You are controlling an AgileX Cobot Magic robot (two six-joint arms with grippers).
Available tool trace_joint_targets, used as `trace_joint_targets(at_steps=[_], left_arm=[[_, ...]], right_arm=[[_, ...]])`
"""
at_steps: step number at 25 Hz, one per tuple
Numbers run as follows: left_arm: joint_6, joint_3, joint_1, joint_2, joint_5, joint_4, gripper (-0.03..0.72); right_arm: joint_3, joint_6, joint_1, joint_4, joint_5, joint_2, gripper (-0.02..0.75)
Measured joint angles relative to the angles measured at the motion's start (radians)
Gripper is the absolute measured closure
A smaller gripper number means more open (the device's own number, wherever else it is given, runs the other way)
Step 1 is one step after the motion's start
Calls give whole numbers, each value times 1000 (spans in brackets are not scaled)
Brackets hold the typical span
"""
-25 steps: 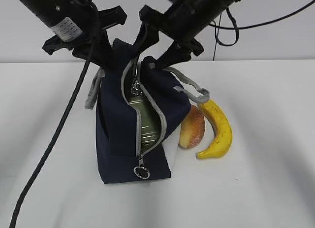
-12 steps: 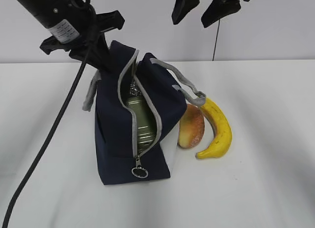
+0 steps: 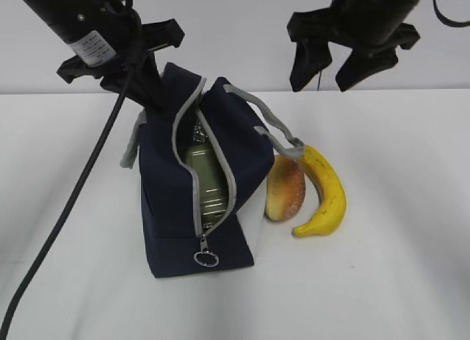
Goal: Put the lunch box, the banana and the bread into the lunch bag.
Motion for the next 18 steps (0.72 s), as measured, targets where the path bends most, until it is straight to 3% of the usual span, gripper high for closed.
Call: trace_joint_targets(at_steps=[9, 18], left_arm=[[0, 0, 0, 0, 2, 1, 688], [1, 0, 0, 0, 5, 1, 688]], right_arm=[[432, 82, 0, -60, -208, -144, 178], [539, 131, 0, -145, -360, -142, 177]])
